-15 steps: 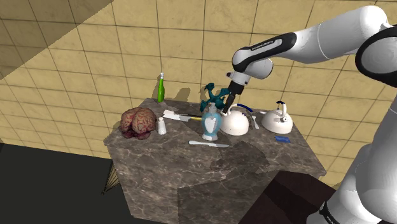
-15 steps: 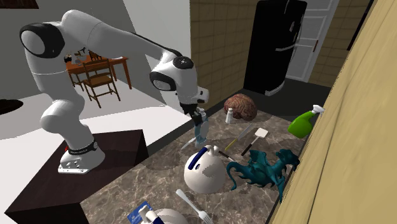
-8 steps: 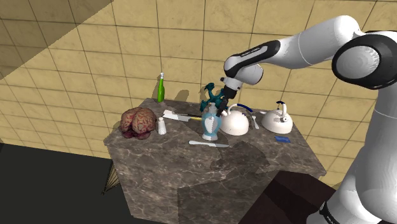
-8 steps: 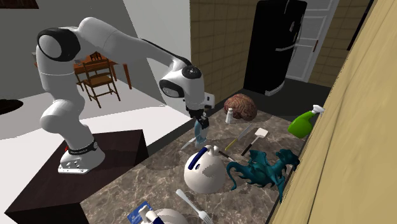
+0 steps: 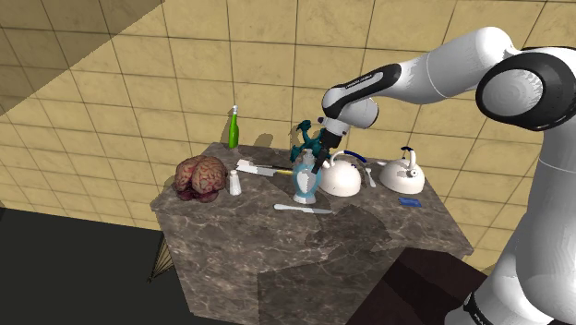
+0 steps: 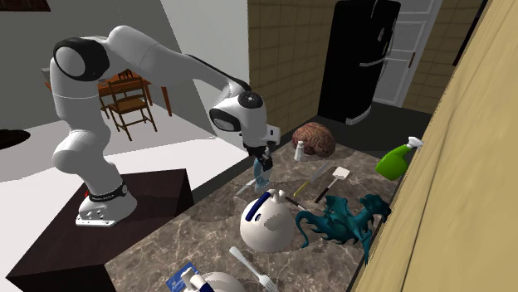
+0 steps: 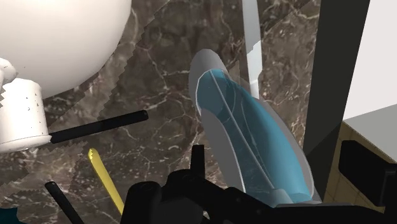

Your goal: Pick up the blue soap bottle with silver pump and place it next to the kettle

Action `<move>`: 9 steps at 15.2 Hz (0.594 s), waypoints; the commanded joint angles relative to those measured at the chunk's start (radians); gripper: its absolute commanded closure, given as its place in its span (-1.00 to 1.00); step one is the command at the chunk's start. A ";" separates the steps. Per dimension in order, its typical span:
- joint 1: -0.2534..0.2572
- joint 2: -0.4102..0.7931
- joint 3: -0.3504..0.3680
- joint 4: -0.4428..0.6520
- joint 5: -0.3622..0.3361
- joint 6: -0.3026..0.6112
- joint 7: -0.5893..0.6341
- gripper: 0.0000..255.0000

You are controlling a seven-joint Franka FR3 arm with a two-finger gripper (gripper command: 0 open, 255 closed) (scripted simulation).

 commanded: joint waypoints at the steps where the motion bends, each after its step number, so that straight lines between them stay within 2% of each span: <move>1: 0.000 0.000 0.000 0.000 0.000 0.000 0.000 -1.00; 2: 0.000 0.000 0.000 0.000 0.000 0.000 0.000 -1.00; 3: 0.000 0.000 0.000 0.000 0.000 0.000 0.000 1.00; 9: 0.000 0.001 0.000 0.001 0.000 0.000 0.000 1.00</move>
